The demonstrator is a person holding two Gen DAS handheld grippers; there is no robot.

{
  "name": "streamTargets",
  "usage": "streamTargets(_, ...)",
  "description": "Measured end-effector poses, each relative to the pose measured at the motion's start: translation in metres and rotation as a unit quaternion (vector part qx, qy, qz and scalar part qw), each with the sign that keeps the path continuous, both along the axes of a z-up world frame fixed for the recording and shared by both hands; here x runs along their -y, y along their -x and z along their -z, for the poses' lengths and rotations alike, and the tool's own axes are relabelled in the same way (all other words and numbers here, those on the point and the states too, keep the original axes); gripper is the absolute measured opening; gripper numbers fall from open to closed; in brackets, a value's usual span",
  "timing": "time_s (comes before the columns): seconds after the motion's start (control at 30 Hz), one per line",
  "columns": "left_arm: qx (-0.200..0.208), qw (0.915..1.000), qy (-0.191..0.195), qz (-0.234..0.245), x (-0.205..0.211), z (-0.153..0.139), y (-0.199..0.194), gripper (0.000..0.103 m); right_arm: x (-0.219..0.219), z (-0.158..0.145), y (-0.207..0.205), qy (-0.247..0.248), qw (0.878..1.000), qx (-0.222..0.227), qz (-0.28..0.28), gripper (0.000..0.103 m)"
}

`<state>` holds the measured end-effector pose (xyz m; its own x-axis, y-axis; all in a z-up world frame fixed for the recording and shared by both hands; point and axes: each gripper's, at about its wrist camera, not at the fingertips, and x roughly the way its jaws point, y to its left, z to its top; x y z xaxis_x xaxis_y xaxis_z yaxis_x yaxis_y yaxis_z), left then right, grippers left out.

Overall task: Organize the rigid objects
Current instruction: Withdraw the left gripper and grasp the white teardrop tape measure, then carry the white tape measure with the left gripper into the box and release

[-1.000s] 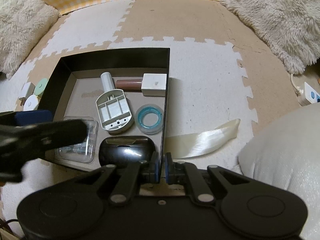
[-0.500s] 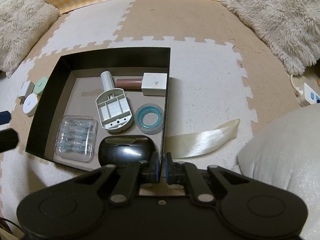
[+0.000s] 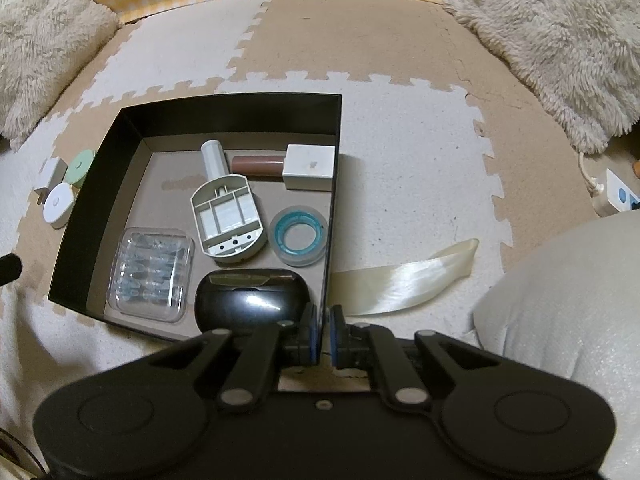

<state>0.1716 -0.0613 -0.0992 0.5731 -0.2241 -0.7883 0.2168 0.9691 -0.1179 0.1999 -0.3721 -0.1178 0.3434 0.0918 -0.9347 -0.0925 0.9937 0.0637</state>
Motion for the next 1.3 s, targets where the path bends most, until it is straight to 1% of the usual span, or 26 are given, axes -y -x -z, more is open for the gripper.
streamTargets(0.13,-0.004,0.9999,-0.011,-0.012,-0.012,0.019,-0.007,0.103,-0.001,-0.001,0.000,0.004,1.000,0.000,-0.002,0.006)
streamTargets(0.27,0.014,0.9994,-0.031,0.000,-0.015,0.034,-0.013,0.103,-0.001,-0.001,0.000,0.003,1.000,0.001,0.001,0.006)
streamTargets(0.37,0.015,0.9995,-0.029,0.003,-0.019,0.042,-0.020,0.102,0.003,-0.004,0.000,-0.007,1.000,0.008,0.010,0.006)
streamTargets(0.43,0.015,0.9996,-0.024,-0.001,-0.021,0.046,-0.024,0.095,0.006,-0.006,-0.001,-0.016,1.000,0.012,0.015,0.005)
streamTargets(0.5,0.011,0.9996,-0.024,-0.004,-0.022,0.051,-0.028,0.084,0.007,-0.007,-0.002,-0.021,1.000,0.015,0.017,0.004)
streamTargets(0.53,0.008,0.9997,-0.024,-0.006,-0.023,0.053,-0.029,0.082,0.007,-0.007,-0.002,-0.021,0.999,0.017,0.017,0.004)
streamTargets(0.57,0.006,0.9997,-0.024,-0.008,-0.024,0.056,-0.031,0.076,0.006,-0.007,-0.002,-0.021,0.999,0.017,0.017,0.004)
streamTargets(0.6,0.005,0.9997,-0.023,-0.011,-0.025,0.057,-0.032,0.073,0.006,-0.007,-0.003,-0.020,1.000,0.017,0.017,0.004)
streamTargets(0.77,0.023,0.9993,-0.020,-0.020,-0.028,0.059,-0.039,0.073,0.004,-0.007,-0.004,-0.015,1.000,0.017,0.014,0.004)
streamTargets(0.83,0.029,0.9992,-0.014,-0.022,-0.029,0.060,-0.042,0.073,0.004,-0.007,-0.004,-0.014,1.000,0.017,0.013,0.004)
streamTargets(0.97,0.041,0.9988,-0.016,-0.020,-0.027,0.064,-0.046,0.072,0.003,-0.007,-0.004,-0.011,1.000,0.017,0.012,0.004)
streamTargets(1.03,0.045,0.9987,-0.011,-0.020,-0.027,0.065,-0.049,0.069,0.003,-0.007,-0.005,-0.011,1.000,0.016,0.012,0.004)
streamTargets(1.1,0.045,0.9987,-0.012,-0.022,-0.026,0.066,-0.051,0.061,0.003,-0.007,-0.005,-0.010,1.000,0.015,0.011,0.004)
streamTargets(1.3,0.048,0.9986,-0.014,-0.018,-0.027,0.067,-0.050,0.061,0.002,-0.005,-0.006,-0.007,1.000,0.013,0.009,0.004)
